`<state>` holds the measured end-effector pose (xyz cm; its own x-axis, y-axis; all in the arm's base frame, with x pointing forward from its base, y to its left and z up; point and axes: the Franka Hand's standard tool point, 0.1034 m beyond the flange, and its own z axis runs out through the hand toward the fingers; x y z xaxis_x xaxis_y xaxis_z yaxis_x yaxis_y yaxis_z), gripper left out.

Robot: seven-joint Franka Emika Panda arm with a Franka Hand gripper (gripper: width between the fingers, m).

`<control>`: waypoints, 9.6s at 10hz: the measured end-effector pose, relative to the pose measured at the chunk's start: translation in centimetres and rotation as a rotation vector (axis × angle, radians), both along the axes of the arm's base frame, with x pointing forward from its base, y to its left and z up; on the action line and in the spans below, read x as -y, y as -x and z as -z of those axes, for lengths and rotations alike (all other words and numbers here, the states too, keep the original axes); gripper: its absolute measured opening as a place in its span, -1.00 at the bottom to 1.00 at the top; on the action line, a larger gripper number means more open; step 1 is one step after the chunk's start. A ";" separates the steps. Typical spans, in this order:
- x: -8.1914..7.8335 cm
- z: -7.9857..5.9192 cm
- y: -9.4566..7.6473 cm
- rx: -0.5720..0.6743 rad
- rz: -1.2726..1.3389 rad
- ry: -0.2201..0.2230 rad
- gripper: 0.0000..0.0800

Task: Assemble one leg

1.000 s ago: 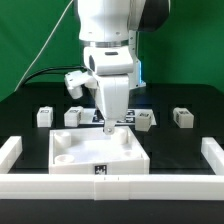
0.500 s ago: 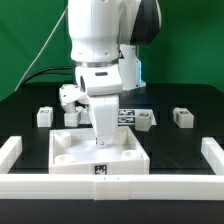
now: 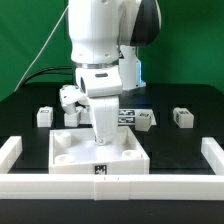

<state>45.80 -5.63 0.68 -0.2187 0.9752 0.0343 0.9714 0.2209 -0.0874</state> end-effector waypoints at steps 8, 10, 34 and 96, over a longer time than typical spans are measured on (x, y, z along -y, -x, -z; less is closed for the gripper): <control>-0.3 -0.2 -0.5 0.018 0.039 0.003 -0.84; -3.1 -0.3 -0.8 0.040 0.143 -0.002 -0.84; -14.4 -1.4 -3.0 0.084 0.333 -0.028 0.62; -20.3 -7.8 6.6 -0.156 1.633 0.334 -0.27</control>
Offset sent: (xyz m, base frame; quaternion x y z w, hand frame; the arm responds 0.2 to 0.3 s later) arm 0.0000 0.0000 0.0000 0.0000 0.0000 0.0000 1.0000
